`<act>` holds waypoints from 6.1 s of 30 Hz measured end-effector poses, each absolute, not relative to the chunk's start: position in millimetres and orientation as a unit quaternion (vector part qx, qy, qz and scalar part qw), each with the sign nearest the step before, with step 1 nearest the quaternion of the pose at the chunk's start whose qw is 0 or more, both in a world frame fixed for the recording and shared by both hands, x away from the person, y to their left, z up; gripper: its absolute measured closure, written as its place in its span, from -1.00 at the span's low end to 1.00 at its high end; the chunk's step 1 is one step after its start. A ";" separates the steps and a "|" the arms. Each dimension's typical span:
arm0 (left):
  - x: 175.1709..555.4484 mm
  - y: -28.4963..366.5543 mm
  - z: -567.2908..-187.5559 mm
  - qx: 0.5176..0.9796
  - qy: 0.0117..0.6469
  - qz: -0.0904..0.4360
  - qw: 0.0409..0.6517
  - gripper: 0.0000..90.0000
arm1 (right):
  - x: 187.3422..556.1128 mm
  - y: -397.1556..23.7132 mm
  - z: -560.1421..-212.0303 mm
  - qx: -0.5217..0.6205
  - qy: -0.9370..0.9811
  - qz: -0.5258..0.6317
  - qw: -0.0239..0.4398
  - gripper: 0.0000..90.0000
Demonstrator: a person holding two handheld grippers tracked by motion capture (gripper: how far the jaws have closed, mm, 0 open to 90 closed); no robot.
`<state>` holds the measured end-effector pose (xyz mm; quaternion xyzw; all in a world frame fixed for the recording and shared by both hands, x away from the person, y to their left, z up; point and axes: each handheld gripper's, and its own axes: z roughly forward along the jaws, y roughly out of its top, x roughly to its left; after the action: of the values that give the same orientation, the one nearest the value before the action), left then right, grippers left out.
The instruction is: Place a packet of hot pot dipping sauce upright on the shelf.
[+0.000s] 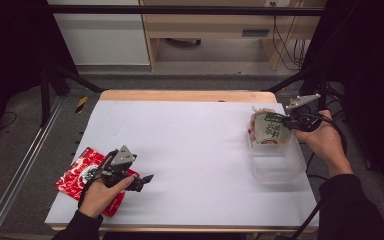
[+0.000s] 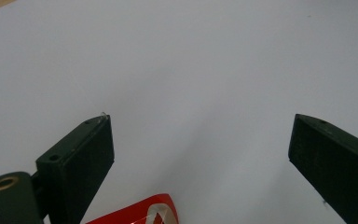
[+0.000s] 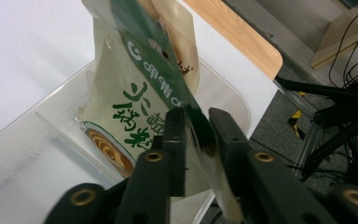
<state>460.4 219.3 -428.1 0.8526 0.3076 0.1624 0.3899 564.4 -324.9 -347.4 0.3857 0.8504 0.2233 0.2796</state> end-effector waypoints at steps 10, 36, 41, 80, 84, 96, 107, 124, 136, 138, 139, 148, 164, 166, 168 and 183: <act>460.1 219.6 -426.3 0.851 0.309 0.162 0.393 -0.85 | 559.3 -321.5 -345.0 0.393 0.841 0.235 0.288 0.08; 460.2 229.2 -424.9 0.851 0.317 0.174 0.382 -0.87 | 515.8 -291.2 -310.2 0.378 0.803 0.293 0.355 -0.76; 460.9 238.6 -426.4 0.849 0.329 0.187 0.371 -0.88 | 498.8 -262.9 -305.2 0.349 0.805 0.320 0.357 -0.75; 424.1 354.6 -431.0 0.768 0.457 0.283 0.349 -0.89 | 451.8 -112.8 -444.1 0.327 0.829 0.399 0.217 -0.68; 417.7 362.5 -436.2 0.769 0.460 0.290 0.335 -0.88 | 451.0 -114.3 -449.1 0.330 0.831 0.389 0.219 -0.68; 404.8 406.9 -451.7 0.752 0.500 0.292 0.315 -0.82 | 450.9 -106.2 -457.5 0.316 0.848 0.368 0.215 -0.67; 408.9 417.4 -461.6 0.748 0.516 0.269 0.320 -0.83 | 452.3 -106.3 -459.4 0.317 0.849 0.367 0.210 -0.67; 413.2 418.7 -470.7 0.752 0.529 0.228 0.321 -0.79 | 451.9 -105.5 -460.8 0.311 0.855 0.360 0.208 -0.67; 410.1 418.3 -464.3 0.747 0.524 0.230 0.338 -0.59 | 452.1 -105.6 -461.6 0.310 0.856 0.356 0.210 -0.67; 409.8 416.6 -463.7 0.749 0.522 0.228 0.338 -0.58 | 451.9 -105.4 -461.7 0.309 0.858 0.353 0.209 -0.67; 409.5 415.7 -463.2 0.750 0.521 0.225 0.339 -0.55 | 452.0 -105.3 -461.8 0.308 0.859 0.353 0.209 -0.67; 409.9 416.6 -462.6 0.740 0.535 0.194 0.357 -0.25 | 452.1 -104.6 -462.8 0.306 0.859 0.351 0.210 -0.67; 412.1 411.8 -456.4 0.749 0.523 0.211 0.347 0.85 | 452.0 -103.2 -463.8 0.302 0.863 0.346 0.210 -0.66; 413.2 410.0 -455.7 0.750 0.522 0.212 0.347 0.89 | 451.8 -103.0 -463.9 0.303 0.863 0.345 0.210 -0.66; 415.6 408.0 -452.8 0.750 0.516 0.211 0.356 1.00 | 451.9 -102.9 -464.2 0.302 0.863 0.344 0.212 -0.66; 432.8 369.6 -409.8 0.785 0.443 0.244 0.359 1.00 | 452.9 -97.7 -455.6 0.285 0.869 0.341 0.217 -0.65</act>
<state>432.8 369.6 -409.8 0.7848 0.4427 0.2436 0.3589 452.9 -97.7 -455.6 0.2846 0.8693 0.3412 0.2166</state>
